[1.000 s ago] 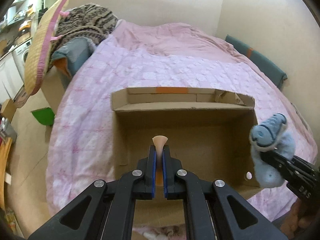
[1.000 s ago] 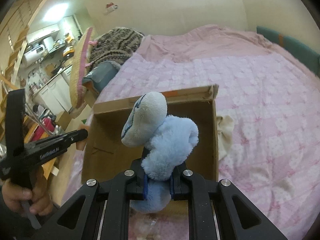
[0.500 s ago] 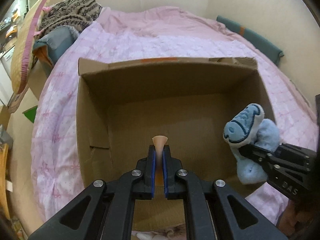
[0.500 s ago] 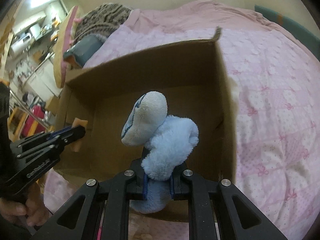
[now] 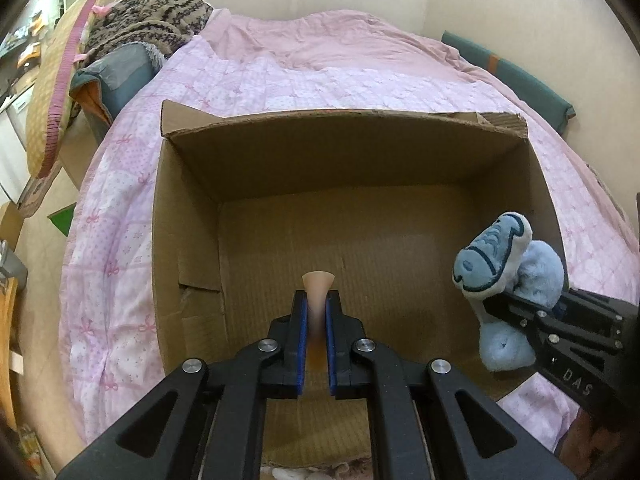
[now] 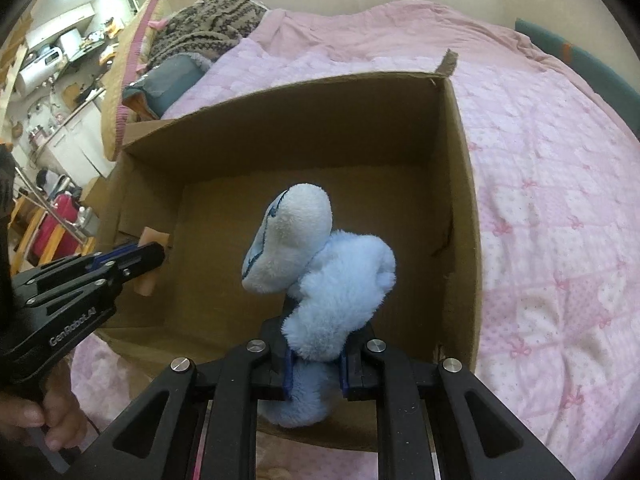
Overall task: Organize soft objects
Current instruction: 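Carry the plush and tube into the box and open both grippers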
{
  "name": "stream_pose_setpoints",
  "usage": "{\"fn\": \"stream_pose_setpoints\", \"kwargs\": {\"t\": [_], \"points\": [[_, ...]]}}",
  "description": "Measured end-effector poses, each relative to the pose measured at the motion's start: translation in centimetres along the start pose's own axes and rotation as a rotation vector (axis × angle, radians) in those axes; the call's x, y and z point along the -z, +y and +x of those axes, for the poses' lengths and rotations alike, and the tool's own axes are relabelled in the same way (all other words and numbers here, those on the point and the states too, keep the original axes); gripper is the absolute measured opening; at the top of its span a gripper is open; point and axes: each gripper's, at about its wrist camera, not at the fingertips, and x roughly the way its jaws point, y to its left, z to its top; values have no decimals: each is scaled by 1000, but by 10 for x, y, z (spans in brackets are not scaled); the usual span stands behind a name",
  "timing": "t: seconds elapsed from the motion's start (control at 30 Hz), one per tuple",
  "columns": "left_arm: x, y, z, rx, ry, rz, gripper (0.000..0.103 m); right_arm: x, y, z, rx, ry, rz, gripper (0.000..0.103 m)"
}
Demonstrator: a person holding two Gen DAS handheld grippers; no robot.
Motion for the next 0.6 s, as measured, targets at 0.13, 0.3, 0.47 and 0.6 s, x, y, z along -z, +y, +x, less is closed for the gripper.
{"fn": "stream_pose_setpoints", "kwargs": {"t": [0.13,0.3,0.47,0.6], "points": [[2,-3,0,-4,-6,17,7,0,0,1,-3,4,7,17],[1,-8,-5,3,-27,35,16,0,0,0,-19,-4,16,17],[1,-10,-9,7,-34,42,16,-1,-2,-7,-22,-35,18,17],[-1,-12,-15,8,-55,47,22,-2,-3,-12,-37,-53,28,18]]}}
